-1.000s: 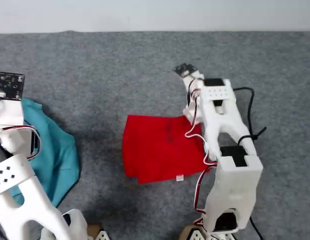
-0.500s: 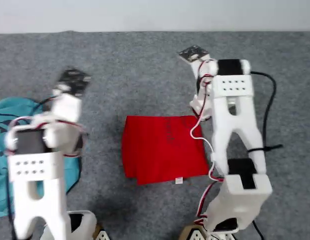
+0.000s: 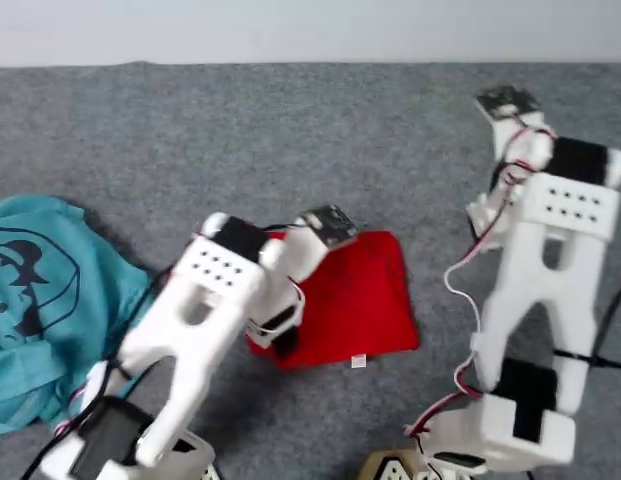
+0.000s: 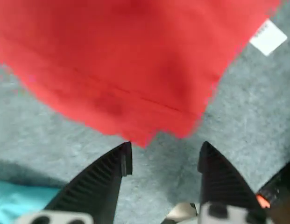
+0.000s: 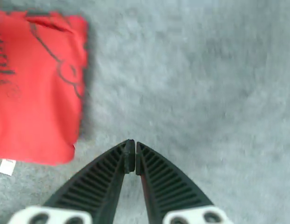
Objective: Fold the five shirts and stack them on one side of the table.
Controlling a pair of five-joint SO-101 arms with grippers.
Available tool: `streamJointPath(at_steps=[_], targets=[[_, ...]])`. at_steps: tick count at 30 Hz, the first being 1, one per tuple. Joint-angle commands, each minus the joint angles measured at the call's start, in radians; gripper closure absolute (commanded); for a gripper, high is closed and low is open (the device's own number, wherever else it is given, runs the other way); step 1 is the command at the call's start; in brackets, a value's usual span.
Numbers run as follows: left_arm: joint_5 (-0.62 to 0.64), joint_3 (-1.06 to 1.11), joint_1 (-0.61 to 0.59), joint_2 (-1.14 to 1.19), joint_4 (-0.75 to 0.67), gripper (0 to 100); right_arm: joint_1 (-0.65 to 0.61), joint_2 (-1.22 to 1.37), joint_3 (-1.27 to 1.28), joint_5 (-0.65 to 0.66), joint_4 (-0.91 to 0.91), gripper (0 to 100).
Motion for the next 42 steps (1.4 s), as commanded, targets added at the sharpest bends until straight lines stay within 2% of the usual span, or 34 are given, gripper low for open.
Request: streamJointPath(at_steps=[1, 11, 17, 21, 27, 31, 42], targets=[[-0.032, -0.038, 0.064, 0.049, 0.008, 75, 0.076, -0.114, 0.066, 0.002, 0.041, 98.8], [-0.044, -0.033, 0.081, 0.23, -0.141, 76, 0.113, -0.272, 0.216, 0.0, 0.041, 98.8], [-0.051, -0.039, 0.089, 0.227, -0.193, 92, 0.117, -0.288, 0.224, -0.002, 0.041, 98.8], [-0.051, -0.036, 0.083, 0.158, -0.166, 100, 0.114, -0.288, 0.224, -0.002, 0.041, 98.8], [-0.054, -0.036, 0.081, 0.038, -0.101, 100, 0.113, -0.288, 0.224, -0.003, 0.041, 98.8], [-0.118, -0.038, 0.078, -0.014, -0.029, 100, 0.113, -0.288, 0.224, -0.003, 0.041, 98.8], [-0.258, -0.031, -0.129, -0.078, 0.032, 99, 0.108, -0.278, 0.224, -0.003, 0.039, 98.8]])
